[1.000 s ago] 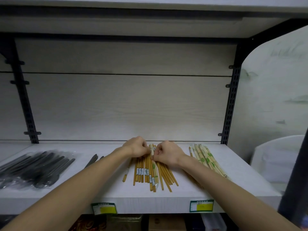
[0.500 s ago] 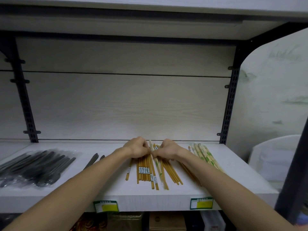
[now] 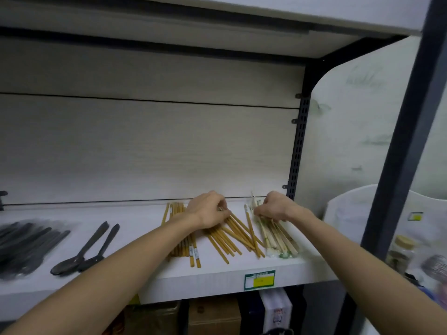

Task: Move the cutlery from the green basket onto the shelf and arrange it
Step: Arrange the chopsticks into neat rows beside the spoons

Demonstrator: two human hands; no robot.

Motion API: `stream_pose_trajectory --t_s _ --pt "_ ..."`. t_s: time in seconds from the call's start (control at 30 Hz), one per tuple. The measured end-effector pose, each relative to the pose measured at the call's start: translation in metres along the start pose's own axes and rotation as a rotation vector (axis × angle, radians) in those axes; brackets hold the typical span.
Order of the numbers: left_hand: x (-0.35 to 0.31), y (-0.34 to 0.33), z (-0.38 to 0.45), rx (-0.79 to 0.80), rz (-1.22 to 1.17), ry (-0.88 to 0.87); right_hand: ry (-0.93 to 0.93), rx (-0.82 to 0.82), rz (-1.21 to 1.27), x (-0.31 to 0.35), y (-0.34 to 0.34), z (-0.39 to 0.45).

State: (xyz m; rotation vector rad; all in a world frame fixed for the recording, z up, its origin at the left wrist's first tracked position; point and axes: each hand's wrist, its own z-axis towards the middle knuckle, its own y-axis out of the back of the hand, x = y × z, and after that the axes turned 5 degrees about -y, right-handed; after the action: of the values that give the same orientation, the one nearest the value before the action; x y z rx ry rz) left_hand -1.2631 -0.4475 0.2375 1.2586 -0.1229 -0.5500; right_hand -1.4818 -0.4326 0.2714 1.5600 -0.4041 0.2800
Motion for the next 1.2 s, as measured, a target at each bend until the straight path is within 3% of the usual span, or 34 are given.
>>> stream_pose_trajectory --t_s 0.23,0.4,0.53,0.9,1.2 --pt "-0.027 -0.019 0.008 0.286 -0.003 -0.185 0.013 -0.091 -0.104 -0.011 -0.011 -0.002" --pt "-0.021 -0.013 -0.007 0.238 0.004 -0.218 0.137 -0.254 -0.179 -0.007 -0.021 -0.003" --pt "-0.010 -0.003 -0.019 0.184 0.053 -0.244 0.131 -0.180 -0.202 0.004 -0.029 0.000" --pt "0.020 0.006 -0.038 0.502 0.176 0.067 0.199 -0.215 -0.309 0.039 -0.044 0.002" --pt "0.039 0.021 -0.051 0.358 0.173 0.094 0.269 -0.238 -0.260 0.056 -0.057 -0.005"
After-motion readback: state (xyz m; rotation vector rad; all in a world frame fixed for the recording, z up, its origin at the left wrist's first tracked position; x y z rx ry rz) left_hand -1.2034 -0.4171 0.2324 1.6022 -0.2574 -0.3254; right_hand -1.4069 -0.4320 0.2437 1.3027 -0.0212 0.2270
